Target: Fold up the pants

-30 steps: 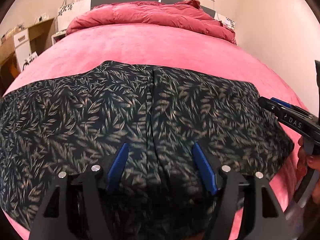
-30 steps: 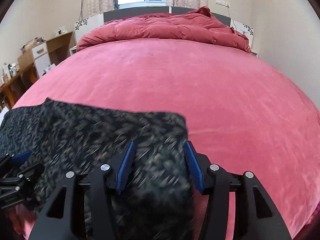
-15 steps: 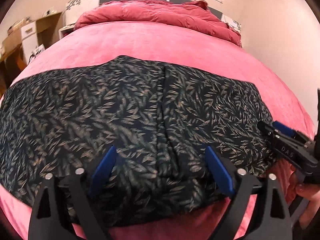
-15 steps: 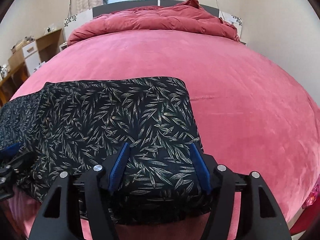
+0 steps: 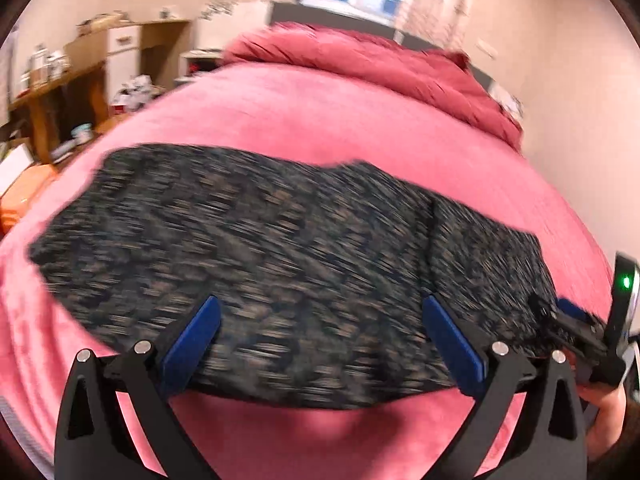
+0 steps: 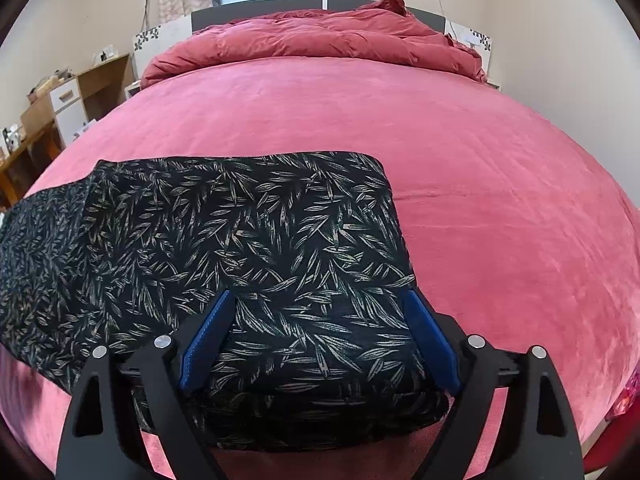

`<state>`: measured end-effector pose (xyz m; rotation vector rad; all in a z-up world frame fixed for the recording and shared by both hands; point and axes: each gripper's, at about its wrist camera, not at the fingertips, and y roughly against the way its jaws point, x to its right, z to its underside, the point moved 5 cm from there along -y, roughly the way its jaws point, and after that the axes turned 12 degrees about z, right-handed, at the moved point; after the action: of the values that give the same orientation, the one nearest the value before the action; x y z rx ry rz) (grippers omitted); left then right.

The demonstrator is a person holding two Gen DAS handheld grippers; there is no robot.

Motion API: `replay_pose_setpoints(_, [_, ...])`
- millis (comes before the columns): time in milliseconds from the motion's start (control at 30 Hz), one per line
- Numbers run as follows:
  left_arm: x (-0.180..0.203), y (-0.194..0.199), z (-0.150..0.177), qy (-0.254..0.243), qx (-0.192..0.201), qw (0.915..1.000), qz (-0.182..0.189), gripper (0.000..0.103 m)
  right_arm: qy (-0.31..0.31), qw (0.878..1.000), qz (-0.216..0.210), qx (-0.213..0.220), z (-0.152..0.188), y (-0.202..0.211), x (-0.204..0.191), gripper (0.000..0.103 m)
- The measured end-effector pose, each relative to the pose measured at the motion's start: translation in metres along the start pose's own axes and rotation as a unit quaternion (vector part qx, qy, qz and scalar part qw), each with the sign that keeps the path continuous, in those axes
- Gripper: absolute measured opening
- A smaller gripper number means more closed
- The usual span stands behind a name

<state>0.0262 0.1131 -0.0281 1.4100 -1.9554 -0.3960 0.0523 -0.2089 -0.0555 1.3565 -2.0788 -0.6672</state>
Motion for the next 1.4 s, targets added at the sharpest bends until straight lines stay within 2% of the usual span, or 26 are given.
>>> replay_pose_setpoints(133, [-0.049,0.026,-0.012,0.04,0.035,0.9972,-0.053,0.101,-0.004,1.0,0.004,0.003,-0.002,0.003,0.001,0.087])
replay_pose_setpoints(200, [-0.074,0.037,-0.016,0.071,0.052,0.9929,-0.08,0.101,-0.004,1.0,0.008,0.016,-0.004,0.009,0.0,0.088])
replay_pose_setpoints(300, [-0.105,0.047,-0.014,0.11,0.066,0.9868,-0.099,0.101,-0.006,0.999,0.002,0.051,-0.007,0.024,-0.004,0.089])
replay_pose_setpoints(400, [-0.129,0.049,-0.007,0.146,0.068,0.9802,-0.114,0.101,-0.006,0.997,-0.02,0.077,-0.01,0.036,-0.009,0.09])
replay_pose_setpoints(467, [-0.138,0.047,-0.005,0.169,0.07,0.9768,-0.112,0.101,-0.009,0.995,-0.049,0.087,-0.012,0.042,-0.012,0.092])
replay_pose_setpoints(567, [-0.153,0.045,-0.002,0.195,0.075,0.971,-0.116,0.1,-0.016,0.992,-0.087,0.088,-0.012,0.047,-0.017,0.092])
replay_pose_setpoints(633, [-0.163,0.043,0.0,0.206,0.072,0.9677,-0.127,0.095,-0.019,0.99,-0.107,0.088,-0.011,0.052,-0.022,0.092])
replay_pose_setpoints(700, [-0.169,0.041,0.005,0.221,0.065,0.9659,-0.119,0.079,-0.021,0.989,-0.116,0.089,-0.011,0.054,-0.024,0.092])
replay_pose_setpoints(733, [-0.173,0.037,0.007,0.232,0.06,0.9647,-0.11,0.076,-0.019,0.989,-0.117,0.092,-0.012,0.054,-0.024,0.092])
replay_pose_setpoints(833, [-0.181,0.026,0.009,0.249,0.052,0.962,-0.1,0.075,-0.011,0.989,-0.115,0.095,-0.011,0.056,-0.028,0.092])
replay_pose_setpoints(967, [-0.181,0.013,-0.002,0.229,0.047,0.9693,-0.075,0.075,-0.014,0.988,-0.122,0.091,-0.012,0.053,-0.026,0.092])
replay_pose_setpoints(1067, [-0.192,0.0,-0.003,0.261,0.043,0.9634,-0.045,0.074,-0.026,0.988,-0.134,0.077,-0.012,0.049,-0.022,0.092])
replay_pose_setpoints(1167, [-0.206,-0.006,-0.002,0.3,0.062,0.9513,-0.035,0.062,-0.046,0.987,-0.143,0.056,-0.011,0.042,-0.019,0.092])
replay_pose_setpoints(1267, [-0.212,-0.012,-0.004,0.298,0.053,0.9515,-0.055,0.034,-0.05,0.988,-0.141,0.047,-0.011,0.037,-0.018,0.092])
replay_pose_setpoints(1300, [-0.213,-0.013,-0.005,0.299,0.055,0.9513,-0.051,0.026,-0.052,0.987,-0.142,0.046,-0.011,0.036,-0.017,0.092])
replay_pose_setpoints(1400, [-0.207,-0.009,-0.011,0.291,0.066,0.9537,-0.04,0.016,-0.05,0.988,-0.14,0.044,-0.01,0.034,-0.017,0.092])
